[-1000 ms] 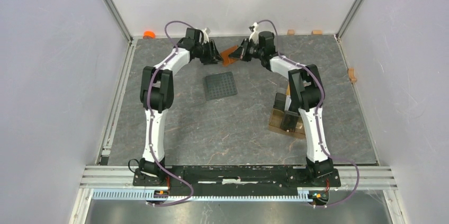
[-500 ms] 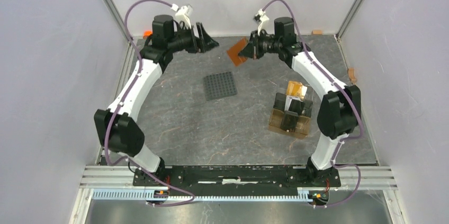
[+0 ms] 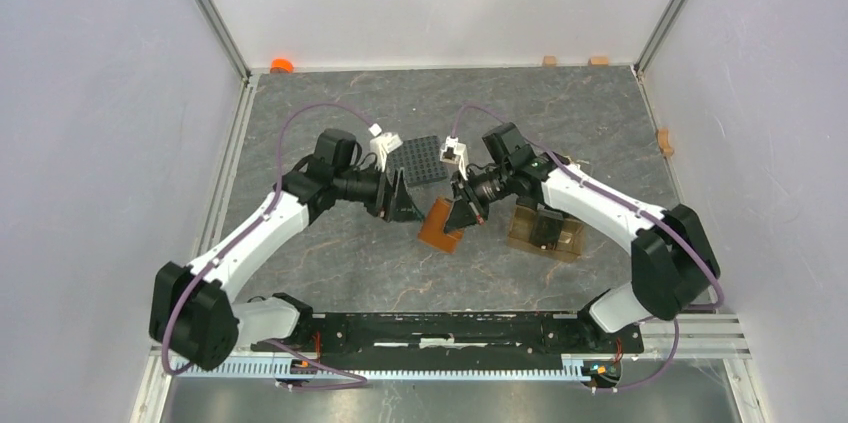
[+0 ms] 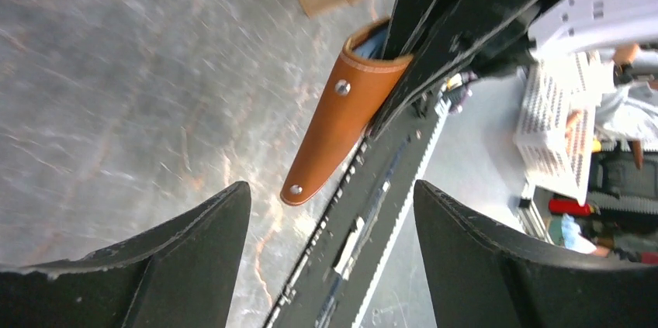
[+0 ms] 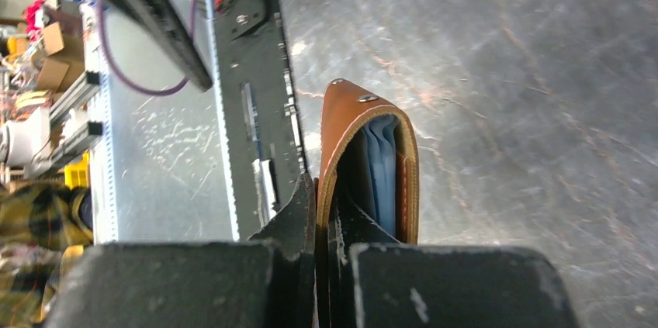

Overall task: Put the credit cards into the card holder
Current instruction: Open the card holder at the center of the board.

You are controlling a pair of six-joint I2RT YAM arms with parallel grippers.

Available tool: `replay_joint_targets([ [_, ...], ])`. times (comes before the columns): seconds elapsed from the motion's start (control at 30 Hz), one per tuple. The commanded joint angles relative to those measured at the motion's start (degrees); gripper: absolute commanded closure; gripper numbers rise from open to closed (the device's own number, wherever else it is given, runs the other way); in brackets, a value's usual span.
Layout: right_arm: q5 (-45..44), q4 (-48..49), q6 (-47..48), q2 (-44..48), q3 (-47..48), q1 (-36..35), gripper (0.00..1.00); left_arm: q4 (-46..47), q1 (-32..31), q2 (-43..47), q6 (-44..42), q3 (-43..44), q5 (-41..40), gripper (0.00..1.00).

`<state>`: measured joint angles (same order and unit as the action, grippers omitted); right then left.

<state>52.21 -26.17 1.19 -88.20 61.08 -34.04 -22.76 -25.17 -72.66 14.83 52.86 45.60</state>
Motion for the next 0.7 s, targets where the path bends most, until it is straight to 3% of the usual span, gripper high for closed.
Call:
replay_joint_targets([
  [0.0, 7.8, 3.0, 2.6, 5.5, -2.9, -1.9, 1.00, -0.4, -2.0, 6.7, -2.6, -6.2, 7.4, 0.17],
  [0.17, 10.2, 2.4, 3.9, 5.1, -2.6, -4.2, 1.00, 6.0, -4.4, 11.1, 3.5, -11.0, 8.9, 0.16],
  [0.27, 11.2, 1.8, 4.8, 4.2, -1.7, -5.7, 1.00, 11.4, -5.4, 11.5, 7.6, -12.6, 9.6, 0.21],
  [0.53, 11.4, 1.1, 5.3, 3.0, -1.2, -7.6, 1.00, 12.1, -6.7, 9.4, 7.9, -13.0, 7.7, 0.41],
  [0.67, 11.6, 1.0, 5.7, 3.3, -1.2, -7.6, 0.91, 12.1, -7.0, 8.8, 8.0, -13.0, 7.5, 0.63],
])
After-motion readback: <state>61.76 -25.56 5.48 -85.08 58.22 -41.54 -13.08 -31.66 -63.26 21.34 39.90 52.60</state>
